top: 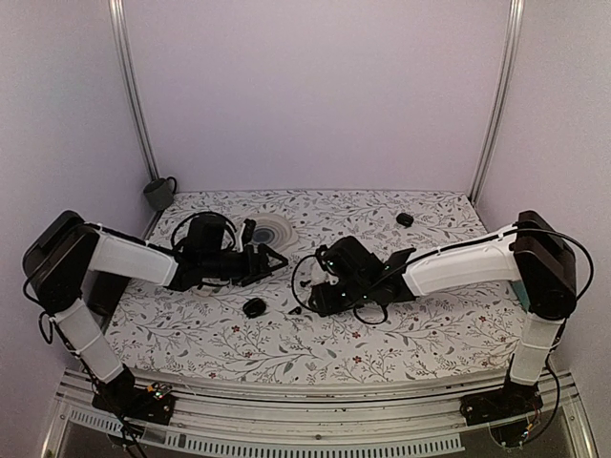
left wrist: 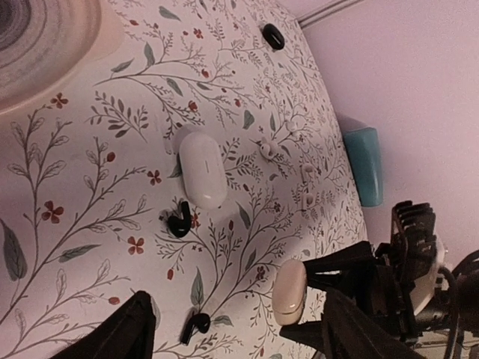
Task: Insert the wireless bluetooth earbuds into the charging case
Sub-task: Pick up the charging case from the center of the board, then pass from the right arm to the left
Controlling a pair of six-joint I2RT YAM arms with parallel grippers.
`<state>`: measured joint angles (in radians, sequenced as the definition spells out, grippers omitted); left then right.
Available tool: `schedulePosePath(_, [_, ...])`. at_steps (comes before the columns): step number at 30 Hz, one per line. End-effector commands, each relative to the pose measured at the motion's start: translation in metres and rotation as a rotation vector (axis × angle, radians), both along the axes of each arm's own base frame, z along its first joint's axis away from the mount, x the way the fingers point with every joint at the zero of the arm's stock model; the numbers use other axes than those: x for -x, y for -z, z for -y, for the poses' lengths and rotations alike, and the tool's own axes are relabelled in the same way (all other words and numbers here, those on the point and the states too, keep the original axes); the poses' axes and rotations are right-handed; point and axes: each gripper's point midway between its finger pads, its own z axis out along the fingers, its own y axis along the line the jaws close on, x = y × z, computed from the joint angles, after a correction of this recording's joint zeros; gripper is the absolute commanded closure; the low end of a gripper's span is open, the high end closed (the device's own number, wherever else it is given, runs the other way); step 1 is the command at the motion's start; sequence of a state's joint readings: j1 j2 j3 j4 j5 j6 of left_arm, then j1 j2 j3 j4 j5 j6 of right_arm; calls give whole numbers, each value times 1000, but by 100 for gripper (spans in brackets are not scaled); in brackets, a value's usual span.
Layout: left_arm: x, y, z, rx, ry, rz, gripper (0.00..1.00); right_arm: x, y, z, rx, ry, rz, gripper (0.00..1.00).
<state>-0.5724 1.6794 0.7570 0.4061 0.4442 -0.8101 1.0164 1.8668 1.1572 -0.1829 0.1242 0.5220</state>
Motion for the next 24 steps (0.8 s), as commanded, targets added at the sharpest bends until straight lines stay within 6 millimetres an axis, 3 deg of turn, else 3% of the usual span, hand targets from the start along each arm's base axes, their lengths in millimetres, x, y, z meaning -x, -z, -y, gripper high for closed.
schedulePosePath(1, [7,-14,29,32,121,44,25,-18,-40,-11,-123,-18,93,53])
schedulePosePath(9, [16,-10,50,8,219,29,32,-26,-56,-18,-170,-45,143,53])
schedulePosePath(24, [28,-2,76,-21,320,4,38,-30,-62,-20,-173,-41,170,53])
